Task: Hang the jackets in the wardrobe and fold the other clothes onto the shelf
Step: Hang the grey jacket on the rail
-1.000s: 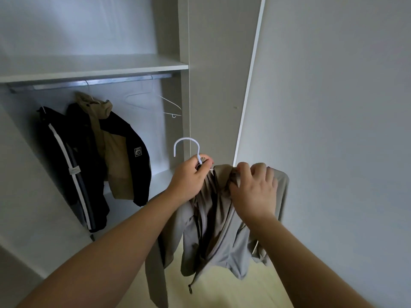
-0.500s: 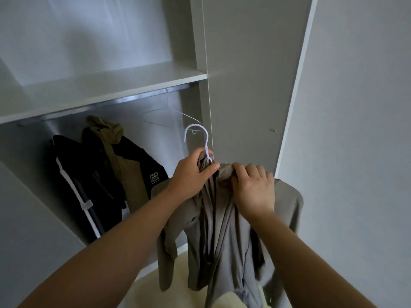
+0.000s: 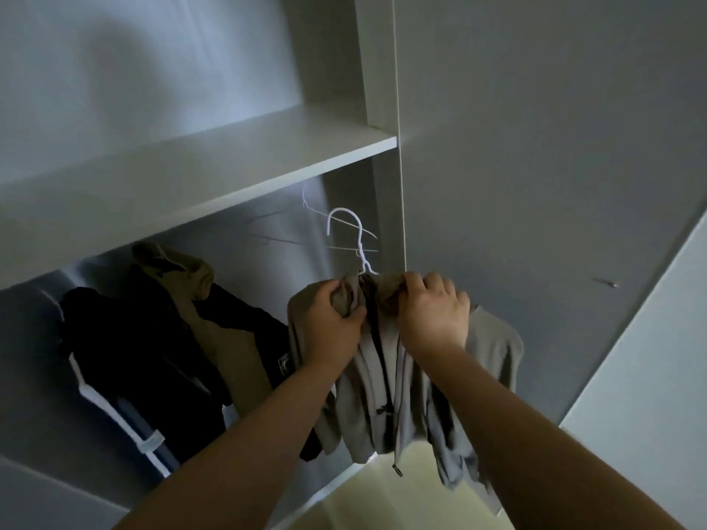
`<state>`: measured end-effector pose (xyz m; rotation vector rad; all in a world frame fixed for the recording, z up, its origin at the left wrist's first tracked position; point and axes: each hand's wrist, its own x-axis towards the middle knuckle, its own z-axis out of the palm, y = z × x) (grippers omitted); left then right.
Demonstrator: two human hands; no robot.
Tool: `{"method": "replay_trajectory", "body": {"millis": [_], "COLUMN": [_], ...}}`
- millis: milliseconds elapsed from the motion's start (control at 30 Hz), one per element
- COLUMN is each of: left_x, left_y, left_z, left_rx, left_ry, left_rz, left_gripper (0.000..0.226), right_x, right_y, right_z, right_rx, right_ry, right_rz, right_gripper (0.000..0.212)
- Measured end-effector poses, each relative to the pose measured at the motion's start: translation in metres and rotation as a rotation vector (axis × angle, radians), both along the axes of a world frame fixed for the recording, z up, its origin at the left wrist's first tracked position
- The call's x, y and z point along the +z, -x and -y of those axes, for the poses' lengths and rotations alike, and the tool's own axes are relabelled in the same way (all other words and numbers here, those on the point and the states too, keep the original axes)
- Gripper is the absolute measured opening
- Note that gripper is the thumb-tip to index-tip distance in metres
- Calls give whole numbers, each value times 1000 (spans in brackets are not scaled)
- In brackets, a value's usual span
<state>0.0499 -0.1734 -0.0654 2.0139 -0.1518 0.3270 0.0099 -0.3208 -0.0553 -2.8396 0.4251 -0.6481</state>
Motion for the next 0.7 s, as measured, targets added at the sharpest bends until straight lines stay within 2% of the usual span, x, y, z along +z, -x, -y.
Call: {"method": "replay_trajectory", "body": {"millis": [67,200,300,433,700], "left_x": [-6,-9,-5,0,10], "left_y": [-38,-110,-149,-184,-242], "left_z": [-12,-43,-61,-74,-86], "left_rx": [-43,-187,-254,-254,-219], "left_ry": [139,143,116,89,97], "left_rz": [-167,-323,-347,-369,-442], "left_gripper": [46,31,19,25,18], "right_x": [-6,-10,-9,-4,5], "right_y": [-27,-76,-104,-130,-187], "right_z": [-17,-52,-71,-83,-92], "right_rx": [-42,-135,-167,-166,-43], "right_ry": [-6,-34,-49,-57,-116], "right_rz": [3,49,44,25,-98], "right_gripper": [23,17,19,24,35]}}
